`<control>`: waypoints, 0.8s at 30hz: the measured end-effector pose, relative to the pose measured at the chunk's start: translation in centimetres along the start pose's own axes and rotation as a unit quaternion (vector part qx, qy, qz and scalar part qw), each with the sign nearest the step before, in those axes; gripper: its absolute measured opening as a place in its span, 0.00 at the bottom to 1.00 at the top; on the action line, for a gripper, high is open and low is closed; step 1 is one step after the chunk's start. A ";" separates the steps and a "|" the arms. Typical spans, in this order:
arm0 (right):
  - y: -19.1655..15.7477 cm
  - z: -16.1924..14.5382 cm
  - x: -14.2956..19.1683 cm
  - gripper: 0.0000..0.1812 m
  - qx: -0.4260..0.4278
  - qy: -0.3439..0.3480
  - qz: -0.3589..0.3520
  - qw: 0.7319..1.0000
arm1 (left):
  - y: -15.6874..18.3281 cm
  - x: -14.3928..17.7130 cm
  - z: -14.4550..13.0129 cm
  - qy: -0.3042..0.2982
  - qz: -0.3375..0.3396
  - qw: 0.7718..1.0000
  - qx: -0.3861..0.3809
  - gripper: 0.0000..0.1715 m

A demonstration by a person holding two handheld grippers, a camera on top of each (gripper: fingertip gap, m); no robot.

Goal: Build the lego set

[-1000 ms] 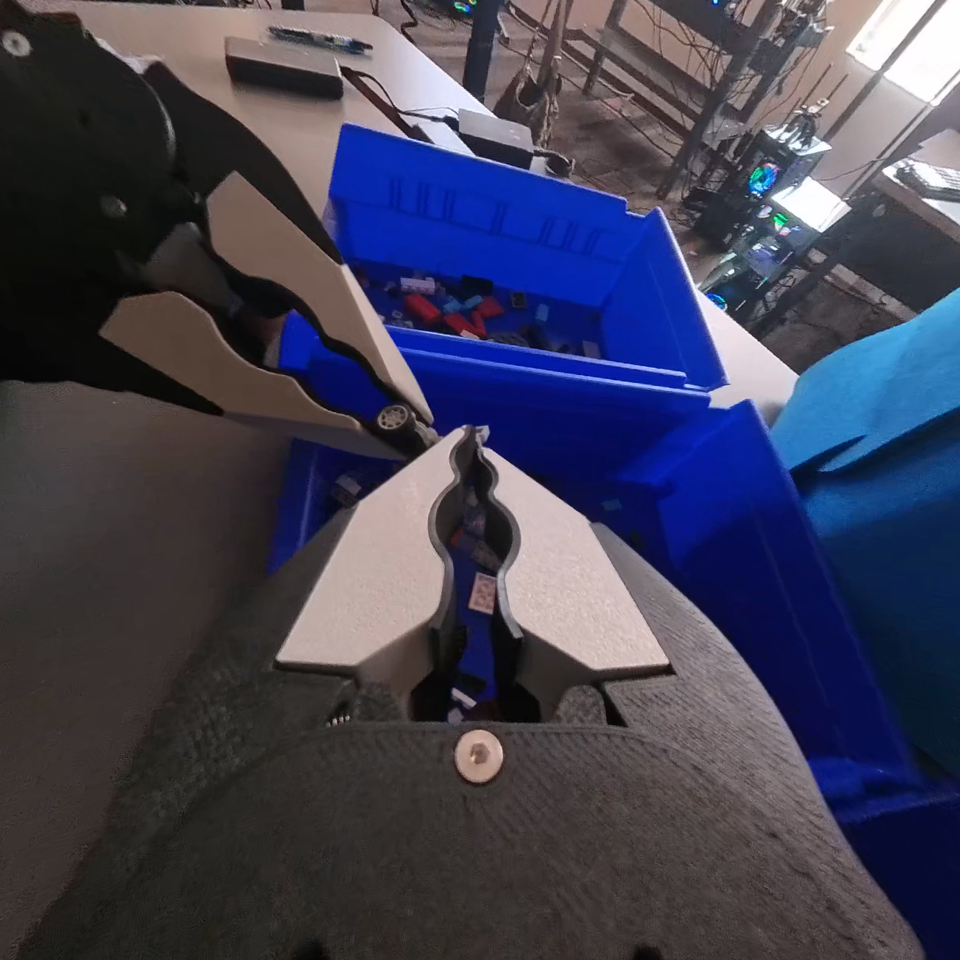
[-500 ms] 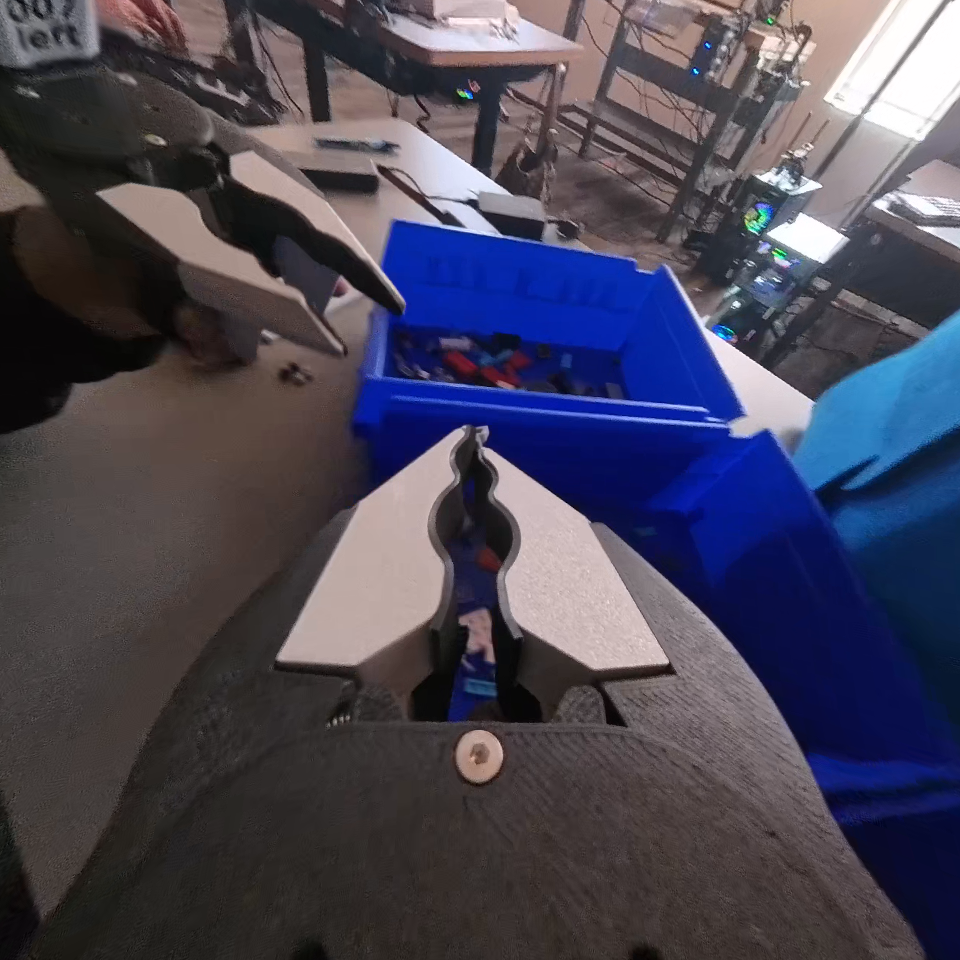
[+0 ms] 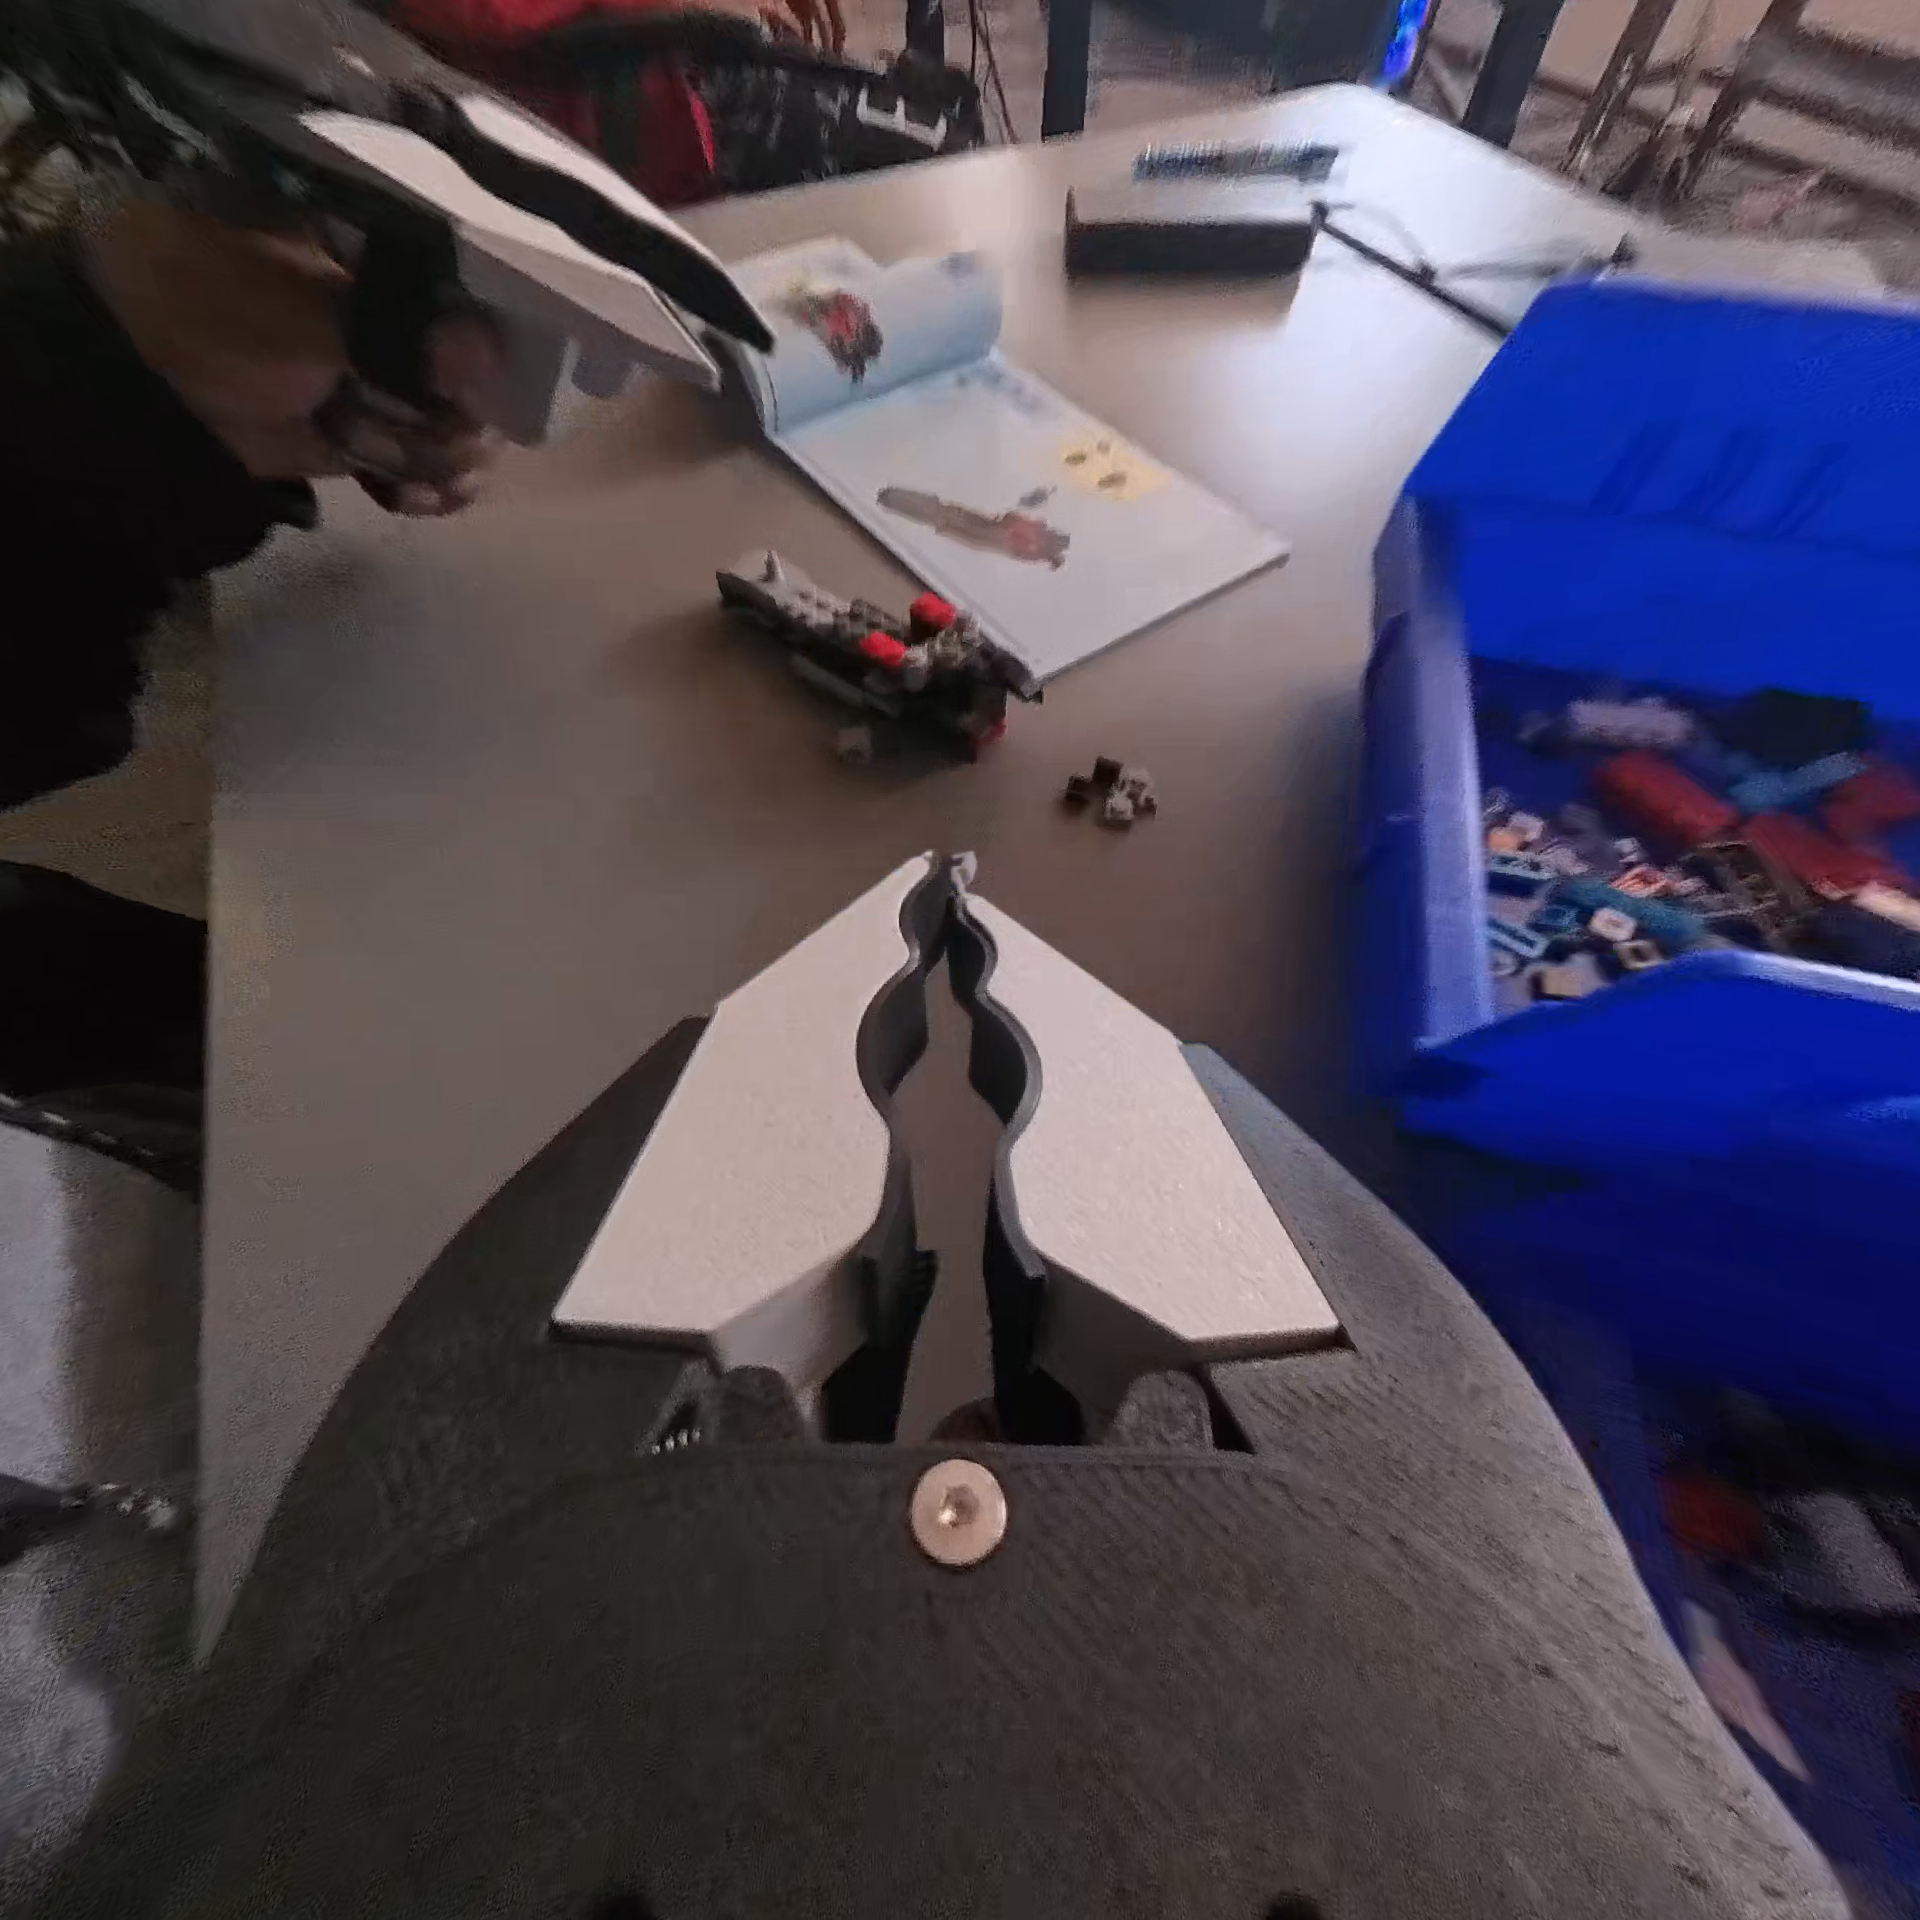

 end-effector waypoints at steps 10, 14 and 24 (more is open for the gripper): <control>1.5 -1.0 -4.3 0.00 0.002 -0.052 -0.038 0.998 | -0.7 -1.2 -2.0 -0.041 -0.040 0.998 -0.001 0.23; 1.9 -0.8 -4.8 0.00 -0.004 -0.055 -0.037 0.998 | -0.8 -1.3 -2.1 -0.047 -0.046 0.998 0.009 0.23; 2.1 0.1 -2.5 0.00 -0.042 -0.011 -0.047 0.998 | -1.4 -1.3 -2.0 -0.041 -0.052 0.997 0.043 0.21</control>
Point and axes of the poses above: each gripper's, where its closed fingertips meet, x back along the fingers, z out of its top, y = z × x across the jaws, the point moved 6 cm from there along x, back along the fingers, and after that the axes turned 1 degree about z, right-handed, at the moved point
